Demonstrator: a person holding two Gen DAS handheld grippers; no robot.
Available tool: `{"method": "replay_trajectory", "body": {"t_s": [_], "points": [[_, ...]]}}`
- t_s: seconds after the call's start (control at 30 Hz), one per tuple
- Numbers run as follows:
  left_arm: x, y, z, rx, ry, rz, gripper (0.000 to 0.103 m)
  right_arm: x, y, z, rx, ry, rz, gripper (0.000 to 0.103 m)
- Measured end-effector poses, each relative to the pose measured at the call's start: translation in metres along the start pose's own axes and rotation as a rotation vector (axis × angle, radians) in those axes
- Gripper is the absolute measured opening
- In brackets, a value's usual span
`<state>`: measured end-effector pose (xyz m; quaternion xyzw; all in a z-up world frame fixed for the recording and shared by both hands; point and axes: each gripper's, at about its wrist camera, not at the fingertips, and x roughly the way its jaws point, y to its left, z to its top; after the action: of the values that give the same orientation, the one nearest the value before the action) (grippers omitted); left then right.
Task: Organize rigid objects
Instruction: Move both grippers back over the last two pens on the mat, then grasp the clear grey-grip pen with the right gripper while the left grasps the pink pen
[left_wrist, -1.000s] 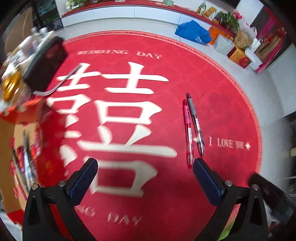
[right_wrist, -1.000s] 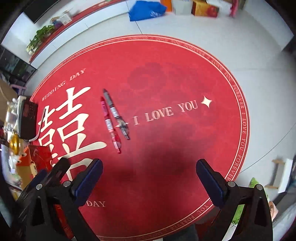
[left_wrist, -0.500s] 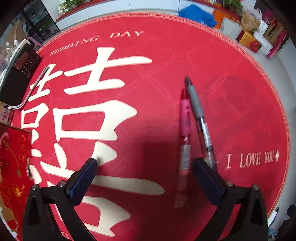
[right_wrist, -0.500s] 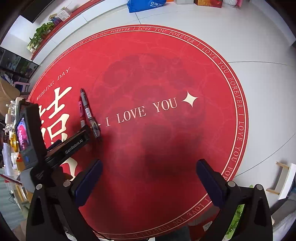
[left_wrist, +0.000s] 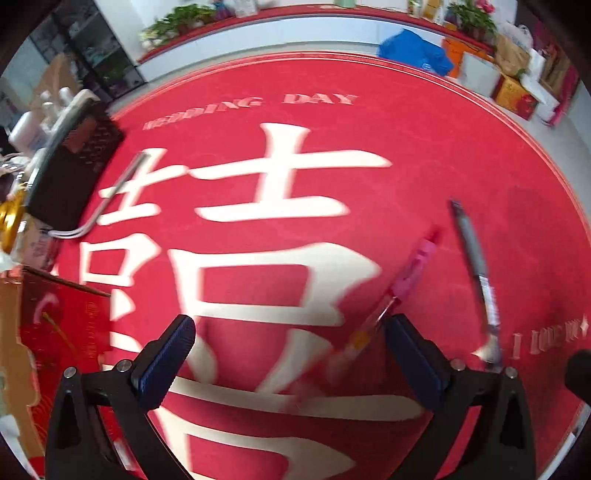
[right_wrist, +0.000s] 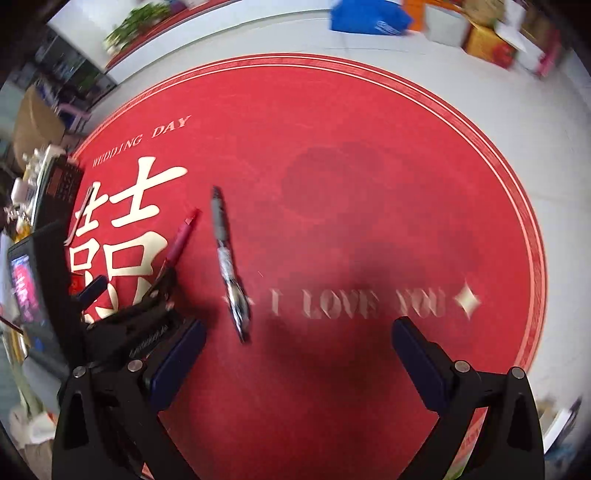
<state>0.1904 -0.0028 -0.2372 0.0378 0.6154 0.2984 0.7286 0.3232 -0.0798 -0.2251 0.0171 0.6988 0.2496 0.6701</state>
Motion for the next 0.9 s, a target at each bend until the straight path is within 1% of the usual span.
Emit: {"method": "replay_trajectory", "body": {"t_s": [0.03,0.1,0.13,0.2,0.23,0.27,0.3,0.33,0.4,0.43,0.47,0.5,0.53,0.57,0.67,0.73,0.77,0.83,0.87,0.9], "points": [[0.002,0.002,0.001,-0.001,-0.006,0.014,0.103,0.005,0.005,0.004,-0.016,0.004,-0.006,0.101],[0.004,0.010,0.002,0.001,-0.002,0.000,0.103,0.017,0.016,0.012,-0.049,0.014,-0.010,0.101],[0.005,0.011,0.003,0.021,0.002,-0.019,0.103,0.023,0.021,0.015,-0.061,0.017,-0.011,0.101],[0.005,0.010,0.004,0.081,-0.007,-0.019,0.103,0.035,0.030,0.021,-0.092,0.027,-0.019,0.101],[0.004,0.008,0.005,0.110,-0.012,-0.006,0.103,0.039,0.034,0.022,-0.104,0.030,-0.020,0.096],[0.003,0.006,0.005,0.140,-0.016,0.014,0.103,0.044,0.039,0.023,-0.124,0.040,-0.019,0.086],[0.003,0.007,0.004,0.147,-0.014,0.021,0.103,0.051,0.045,0.024,-0.147,0.060,-0.017,0.080],[0.003,0.010,0.004,0.138,-0.006,0.015,0.103,0.054,0.049,0.024,-0.162,0.059,-0.034,0.076],[0.006,0.011,0.009,0.099,0.025,0.005,0.103,0.056,0.059,0.023,-0.212,0.050,-0.055,0.074],[0.007,0.016,0.010,0.055,0.047,-0.015,0.103,0.056,0.062,0.023,-0.232,0.050,-0.082,0.068],[0.006,0.022,0.012,0.012,0.060,-0.033,0.103,0.056,0.065,0.021,-0.274,0.043,-0.136,0.048],[0.004,0.026,0.012,-0.026,0.063,-0.047,0.103,0.053,0.066,0.019,-0.301,0.034,-0.132,0.032],[0.001,0.028,0.013,-0.061,0.064,-0.059,0.103,0.052,0.066,0.018,-0.318,0.045,-0.149,0.010],[-0.002,0.028,0.015,-0.104,0.071,-0.074,0.103,0.051,0.062,0.017,-0.313,0.058,-0.159,0.010],[-0.007,0.021,0.022,-0.212,0.097,-0.125,0.103,0.041,0.034,0.013,-0.208,0.080,-0.092,0.010],[-0.007,0.014,0.029,-0.277,0.111,-0.151,0.103,0.031,0.018,0.009,-0.164,0.086,-0.077,0.011],[-0.001,0.007,0.033,-0.312,0.138,-0.163,0.103,0.026,0.011,0.006,-0.148,0.090,-0.075,0.011],[0.011,-0.007,0.035,-0.333,0.207,-0.137,0.103,0.021,0.001,0.002,-0.129,0.100,-0.072,0.011],[0.018,-0.008,0.037,-0.346,0.225,-0.111,0.103,0.017,-0.003,0.000,-0.122,0.104,-0.075,0.011],[0.018,-0.010,0.036,-0.334,0.242,-0.078,0.103,0.014,-0.006,-0.002,-0.118,0.105,-0.074,0.011]]}}
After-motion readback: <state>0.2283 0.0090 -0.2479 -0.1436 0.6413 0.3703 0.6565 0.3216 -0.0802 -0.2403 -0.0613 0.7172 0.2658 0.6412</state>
